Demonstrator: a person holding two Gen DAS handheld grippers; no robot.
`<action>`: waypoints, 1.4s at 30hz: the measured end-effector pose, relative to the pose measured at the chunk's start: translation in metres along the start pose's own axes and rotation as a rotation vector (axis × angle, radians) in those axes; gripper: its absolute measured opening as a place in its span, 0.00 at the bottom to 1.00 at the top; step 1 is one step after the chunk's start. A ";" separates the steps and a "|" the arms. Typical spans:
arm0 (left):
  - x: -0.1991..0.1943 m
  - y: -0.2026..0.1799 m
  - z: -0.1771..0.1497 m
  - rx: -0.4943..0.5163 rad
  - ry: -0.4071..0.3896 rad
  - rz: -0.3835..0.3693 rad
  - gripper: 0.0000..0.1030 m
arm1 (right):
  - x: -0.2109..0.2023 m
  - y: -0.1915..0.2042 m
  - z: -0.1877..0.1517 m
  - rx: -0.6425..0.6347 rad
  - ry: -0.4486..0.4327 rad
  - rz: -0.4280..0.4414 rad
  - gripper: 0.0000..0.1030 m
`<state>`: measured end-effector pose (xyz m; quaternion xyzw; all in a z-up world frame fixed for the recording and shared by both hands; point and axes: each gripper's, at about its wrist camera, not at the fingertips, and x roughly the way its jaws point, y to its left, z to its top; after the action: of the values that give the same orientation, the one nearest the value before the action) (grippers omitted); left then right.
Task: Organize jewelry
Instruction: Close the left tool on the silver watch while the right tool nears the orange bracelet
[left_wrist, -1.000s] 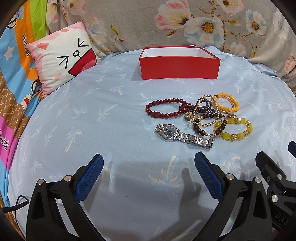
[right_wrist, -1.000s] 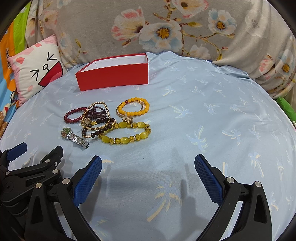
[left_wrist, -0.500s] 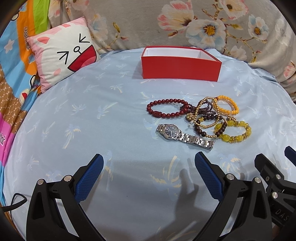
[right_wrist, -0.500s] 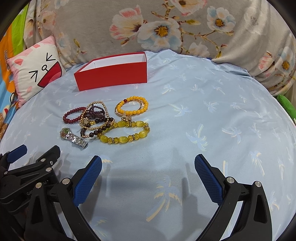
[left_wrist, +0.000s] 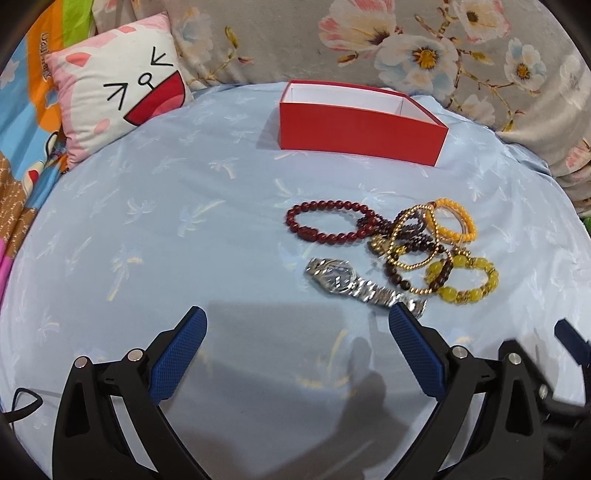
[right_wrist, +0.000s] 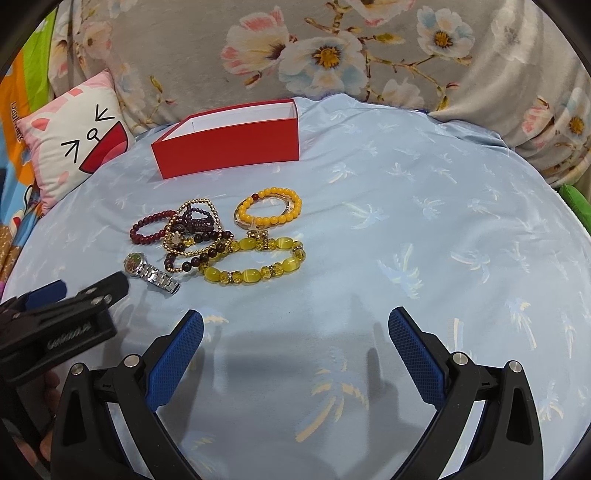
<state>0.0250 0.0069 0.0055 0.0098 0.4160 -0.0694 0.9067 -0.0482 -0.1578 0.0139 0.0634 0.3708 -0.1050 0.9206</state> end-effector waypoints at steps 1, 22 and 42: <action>0.004 -0.002 0.002 -0.007 0.011 -0.003 0.92 | 0.000 0.000 0.000 0.000 0.000 0.001 0.94; 0.035 -0.003 0.021 -0.026 0.072 0.031 0.91 | 0.000 0.001 0.001 0.013 -0.005 0.027 0.93; 0.022 0.002 0.012 0.055 0.030 0.019 0.35 | -0.004 0.001 0.001 0.008 -0.021 0.051 0.93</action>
<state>0.0484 0.0058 -0.0036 0.0396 0.4274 -0.0720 0.9003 -0.0502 -0.1562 0.0176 0.0753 0.3588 -0.0835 0.9266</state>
